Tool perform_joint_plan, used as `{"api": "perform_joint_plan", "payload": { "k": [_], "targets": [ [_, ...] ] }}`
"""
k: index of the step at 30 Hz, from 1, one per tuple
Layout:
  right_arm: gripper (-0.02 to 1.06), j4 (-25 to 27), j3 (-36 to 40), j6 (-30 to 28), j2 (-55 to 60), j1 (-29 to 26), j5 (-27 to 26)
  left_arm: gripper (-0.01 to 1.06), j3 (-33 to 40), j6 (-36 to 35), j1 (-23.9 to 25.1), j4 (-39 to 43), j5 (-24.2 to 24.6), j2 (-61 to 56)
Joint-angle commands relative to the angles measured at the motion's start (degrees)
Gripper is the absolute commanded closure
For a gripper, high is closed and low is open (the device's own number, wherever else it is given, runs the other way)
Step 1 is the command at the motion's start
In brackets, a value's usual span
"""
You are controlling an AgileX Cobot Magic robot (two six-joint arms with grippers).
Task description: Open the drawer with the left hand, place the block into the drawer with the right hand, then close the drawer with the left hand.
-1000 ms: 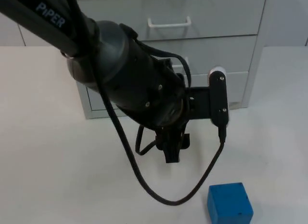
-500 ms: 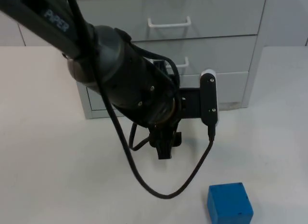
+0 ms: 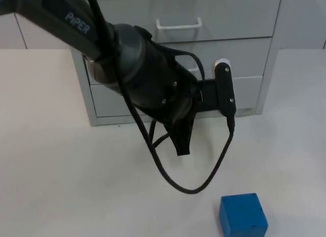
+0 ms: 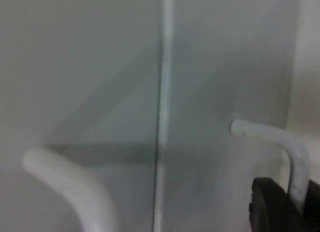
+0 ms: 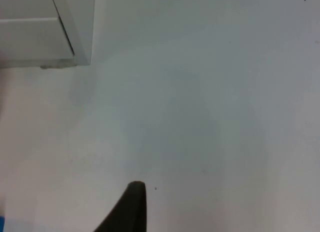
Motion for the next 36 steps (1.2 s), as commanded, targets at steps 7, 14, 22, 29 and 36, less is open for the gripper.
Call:
{"api": "perform_joint_plan", "payload": {
  "k": [7, 14, 22, 29, 36],
  "targets": [
    [-0.01, -0.25, 0.00, 0.25, -0.02, -0.46, -0.65, 1.05, 1.13, 20.18, -4.59, -29.24, 4.31, -0.78],
    [-0.01, -0.13, 0.00, 0.25, -0.02, -0.46, -0.51, 1.05, 1.37, 34.56, -8.76, -47.50, 6.66, -2.56],
    [-0.01, -0.13, 0.00, 0.25, -0.02, -0.46, -0.40, 1.05, 1.37, 48.67, -12.97, -61.03, 11.20, -3.88],
    [-0.01, -0.13, 0.00, 0.62, -0.02, -0.46, -0.30, 1.05, 1.37, 53.35, -13.40, -66.26, 11.49, -3.88],
    [-0.01, -0.13, 0.00, 1.36, -0.02, -0.46, -0.30, 1.05, 1.37, 53.43, -13.40, -66.37, 11.49, -4.51]
  ]
}}
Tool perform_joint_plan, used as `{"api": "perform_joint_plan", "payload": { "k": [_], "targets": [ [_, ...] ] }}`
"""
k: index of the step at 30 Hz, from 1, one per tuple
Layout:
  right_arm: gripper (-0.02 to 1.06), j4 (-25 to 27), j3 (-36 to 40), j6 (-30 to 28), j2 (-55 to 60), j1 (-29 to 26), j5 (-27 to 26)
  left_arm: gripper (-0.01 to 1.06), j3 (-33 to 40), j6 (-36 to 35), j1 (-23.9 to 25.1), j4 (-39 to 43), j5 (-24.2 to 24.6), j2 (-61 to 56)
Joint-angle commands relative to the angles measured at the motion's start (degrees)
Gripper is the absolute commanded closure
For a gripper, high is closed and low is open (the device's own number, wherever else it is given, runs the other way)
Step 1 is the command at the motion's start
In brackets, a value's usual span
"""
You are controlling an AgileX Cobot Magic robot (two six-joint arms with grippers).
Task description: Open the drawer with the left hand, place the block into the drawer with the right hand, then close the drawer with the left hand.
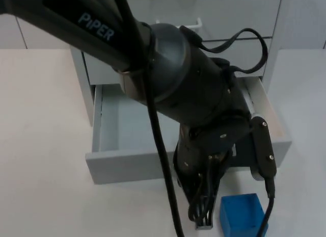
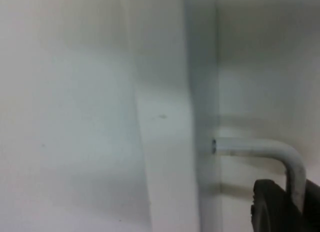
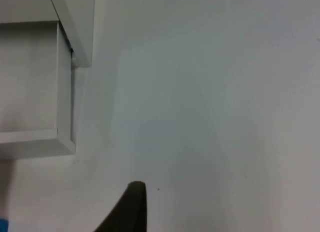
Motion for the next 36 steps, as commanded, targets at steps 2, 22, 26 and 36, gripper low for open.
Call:
{"api": "perform_joint_plan", "payload": {
  "k": [2, 22, 26, 36],
  "targets": [
    [-0.01, -0.13, 0.00, 0.22, -0.02, -0.46, -0.30, 1.05, 0.92, 2.53, -1.61, -4.79, 0.41, -0.10],
    [-0.01, -0.13, 0.00, 0.21, -0.02, -0.46, -0.29, 0.24, 0.92, 2.47, -1.61, -6.99, 1.88, -10.38],
    [-0.01, -0.13, 0.00, 0.21, -0.02, -0.46, -0.18, 0.24, 0.92, 2.47, -1.61, -8.59, 4.61, -13.62],
    [-0.01, -0.13, 0.00, 0.21, -0.02, -0.46, 0.18, 0.24, 0.92, 2.47, 0.52, -13.37, 6.46, -21.95]
  ]
}}
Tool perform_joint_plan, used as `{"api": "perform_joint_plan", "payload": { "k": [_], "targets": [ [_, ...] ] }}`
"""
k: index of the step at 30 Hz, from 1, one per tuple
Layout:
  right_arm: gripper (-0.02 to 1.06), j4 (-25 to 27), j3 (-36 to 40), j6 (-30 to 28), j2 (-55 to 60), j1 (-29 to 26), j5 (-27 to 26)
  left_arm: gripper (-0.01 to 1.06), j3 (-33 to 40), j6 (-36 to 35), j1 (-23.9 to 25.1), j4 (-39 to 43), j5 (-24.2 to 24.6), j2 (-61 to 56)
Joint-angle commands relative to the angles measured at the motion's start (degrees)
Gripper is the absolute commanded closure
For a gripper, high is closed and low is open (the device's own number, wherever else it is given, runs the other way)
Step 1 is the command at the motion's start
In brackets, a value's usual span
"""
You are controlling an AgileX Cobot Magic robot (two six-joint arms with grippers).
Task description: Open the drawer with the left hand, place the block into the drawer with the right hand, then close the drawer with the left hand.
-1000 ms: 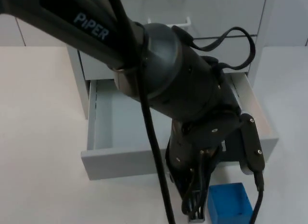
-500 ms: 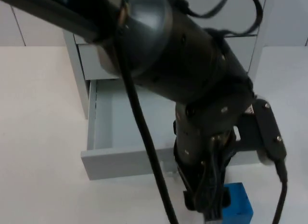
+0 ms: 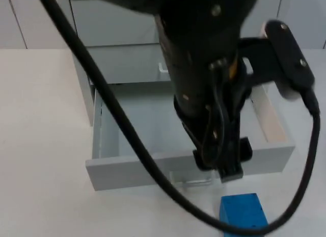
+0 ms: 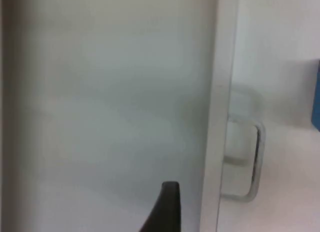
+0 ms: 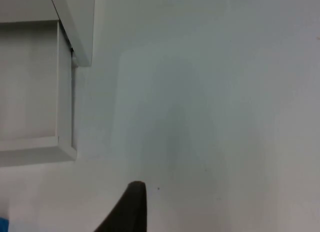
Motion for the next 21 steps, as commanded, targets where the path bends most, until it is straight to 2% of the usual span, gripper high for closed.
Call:
{"api": "perform_joint_plan", "payload": {
  "k": [1, 4, 7, 8, 12, 13, 18, 19, 21],
  "targets": [
    [-0.01, -0.13, 0.00, 0.10, -0.02, -0.46, 0.18, 0.24, -0.24, 0.05, 1.97, -3.86, 0.74, -2.40],
    [-0.01, -0.13, 0.00, 0.10, -0.02, -0.46, 0.18, 0.24, -0.24, 0.05, 4.92, -7.44, 1.28, -4.13],
    [-0.01, -0.13, 0.00, 0.10, -0.02, -0.46, 0.18, 0.24, -0.24, 0.05, 10.90, -12.37, 3.65, -7.21],
    [-0.01, -0.13, 0.00, 0.10, -0.02, -0.46, 0.18, 0.24, -0.24, 0.05, 10.90, -12.37, 3.65, -7.21],
    [-0.01, 0.13, 0.00, 0.10, -0.02, -0.08, 0.16, 0.24, -0.19, 0.05, 18.57, -17.23, 7.39, -12.51],
    [-0.01, 0.13, 0.00, 0.10, -0.02, -0.08, 0.16, 0.24, -0.19, 0.05, 18.57, -17.23, 7.39, -12.51],
    [-0.01, 0.50, 0.00, 0.10, -0.02, -0.08, 0.16, 0.24, 4.39, -3.01, 28.36, -19.64, 6.60, -21.63],
    [-0.01, 0.50, 0.00, 0.10, -0.02, -0.08, 0.16, 0.24, 4.39, -3.01, 28.36, -19.64, 6.60, -21.63],
    [-0.01, 0.50, 0.00, 0.10, -0.02, -0.08, 0.16, 0.24, 7.61, -3.01, 32.11, -20.40, 6.16, -25.62]
  ]
}}
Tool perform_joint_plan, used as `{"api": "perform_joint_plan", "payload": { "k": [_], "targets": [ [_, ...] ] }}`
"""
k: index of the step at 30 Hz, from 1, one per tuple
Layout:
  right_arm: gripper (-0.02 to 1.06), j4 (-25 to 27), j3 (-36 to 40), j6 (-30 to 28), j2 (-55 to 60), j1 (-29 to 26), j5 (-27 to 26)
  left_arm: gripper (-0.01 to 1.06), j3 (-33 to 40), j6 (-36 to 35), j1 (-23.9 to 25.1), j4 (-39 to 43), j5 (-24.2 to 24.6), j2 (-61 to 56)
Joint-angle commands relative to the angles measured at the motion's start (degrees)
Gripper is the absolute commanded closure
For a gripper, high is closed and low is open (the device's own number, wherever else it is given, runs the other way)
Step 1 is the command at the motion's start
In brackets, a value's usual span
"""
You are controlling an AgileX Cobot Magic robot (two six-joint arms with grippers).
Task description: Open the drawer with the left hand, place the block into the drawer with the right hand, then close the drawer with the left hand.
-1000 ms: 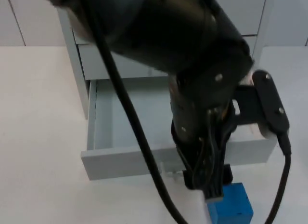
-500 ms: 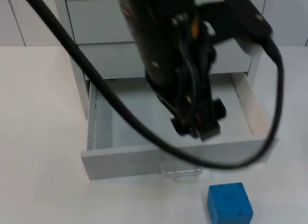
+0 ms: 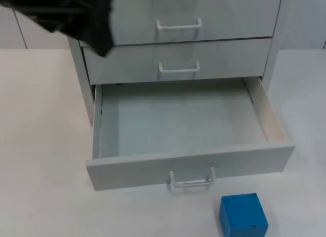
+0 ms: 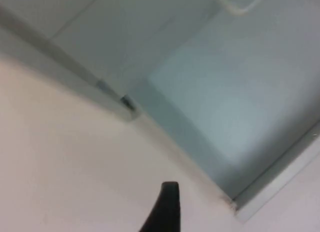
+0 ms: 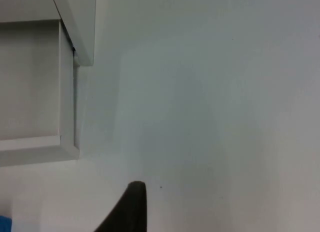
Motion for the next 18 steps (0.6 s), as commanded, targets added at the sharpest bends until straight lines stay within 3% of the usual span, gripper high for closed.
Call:
{"api": "perform_joint_plan", "payload": {
  "k": [1, 8, 18],
  "targets": [
    [-0.01, 0.15, 0.00, 0.10, -0.02, -0.08, -0.05, 0.24, 3.09, -1.13, 3.24, -1.91, -0.91, -4.25],
    [-0.01, 0.32, 0.00, 0.10, -0.02, -0.08, -0.05, 0.24, 15.26, -2.44, 13.07, -6.23, -5.94, -16.36],
    [-0.01, 0.44, 0.00, 0.10, -0.02, -0.08, -0.05, 0.24, 26.72, -3.92, 22.44, -5.59, -7.74, -31.99]
  ]
}}
